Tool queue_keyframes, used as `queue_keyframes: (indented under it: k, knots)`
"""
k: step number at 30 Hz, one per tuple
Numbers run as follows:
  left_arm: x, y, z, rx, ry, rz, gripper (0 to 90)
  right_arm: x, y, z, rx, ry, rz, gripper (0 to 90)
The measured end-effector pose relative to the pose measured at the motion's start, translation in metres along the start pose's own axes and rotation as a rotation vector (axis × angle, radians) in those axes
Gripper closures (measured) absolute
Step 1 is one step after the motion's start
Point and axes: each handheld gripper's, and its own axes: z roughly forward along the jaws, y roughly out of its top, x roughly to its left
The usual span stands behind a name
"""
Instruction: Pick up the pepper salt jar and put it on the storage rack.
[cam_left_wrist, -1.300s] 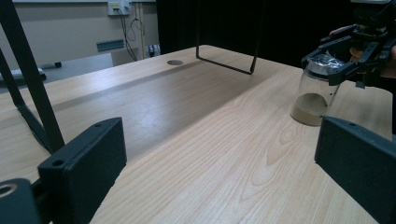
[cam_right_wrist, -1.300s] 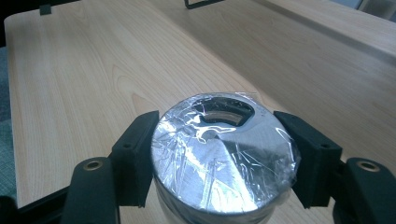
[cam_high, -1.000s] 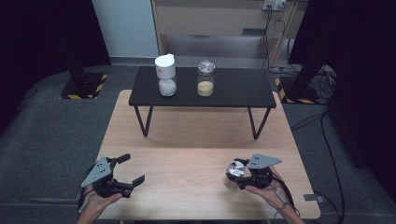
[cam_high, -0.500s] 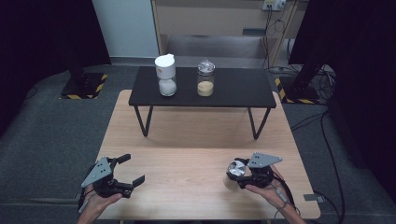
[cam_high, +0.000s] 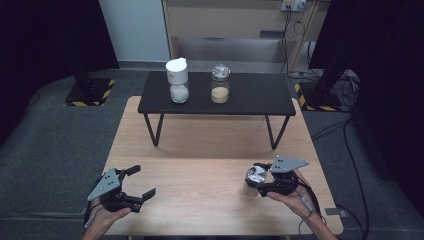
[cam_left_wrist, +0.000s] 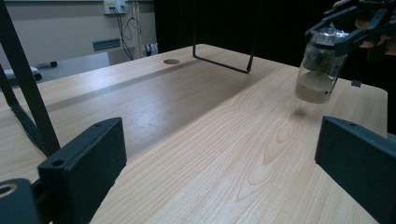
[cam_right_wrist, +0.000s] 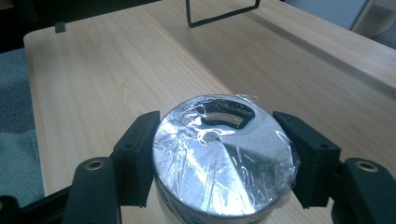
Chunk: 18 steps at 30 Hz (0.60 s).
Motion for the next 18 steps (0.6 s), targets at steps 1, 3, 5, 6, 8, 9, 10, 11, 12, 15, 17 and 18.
queue_keyframes:
  k: [1,3,5,6,8,9,10,11,12,15,17,18]
  knots:
    - [0.000,0.000,0.000,0.000,0.000,0.000,0.8,0.000,0.001,-0.001,0.000,0.001,0.000,35.5]
    - [0.000,0.000,0.000,0.000,-0.001,0.000,0.8,-0.001,0.006,-0.002,0.003,0.007,-0.002,35.5]
    - [0.000,0.000,0.000,-0.001,-0.001,0.000,0.8,-0.002,0.010,-0.004,0.006,0.013,-0.003,35.5]
    - [0.000,0.000,0.000,0.000,-0.002,0.000,0.8,-0.002,0.012,-0.004,0.009,0.016,-0.002,35.5]
    - [0.000,0.000,0.000,0.000,-0.002,-0.001,0.8,-0.003,0.016,-0.005,0.012,0.018,0.005,35.5]
    - [0.000,0.000,0.000,0.000,-0.003,0.000,0.8,-0.003,0.018,-0.006,0.014,0.021,0.009,35.5]
    - [0.000,0.000,0.000,0.000,-0.003,0.000,0.8,-0.004,0.020,-0.006,0.017,0.025,0.008,35.5]
    - [0.000,0.000,0.000,0.000,-0.003,0.000,0.8,-0.004,0.023,-0.007,0.018,0.025,0.005,35.5]
    - [0.000,0.000,0.000,0.000,-0.003,-0.001,0.8,-0.004,0.025,-0.008,0.020,0.024,0.003,35.5]
    - [0.000,0.000,0.000,0.001,-0.004,0.000,0.8,-0.005,0.031,-0.010,0.021,0.028,0.001,35.5]
    - [0.000,0.000,0.000,0.001,-0.004,0.000,0.8,-0.006,0.035,-0.011,0.027,0.031,-0.002,35.5]
    - [0.000,0.000,0.000,0.001,-0.004,0.000,0.8,-0.006,0.038,-0.012,0.028,0.031,-0.003,35.5]
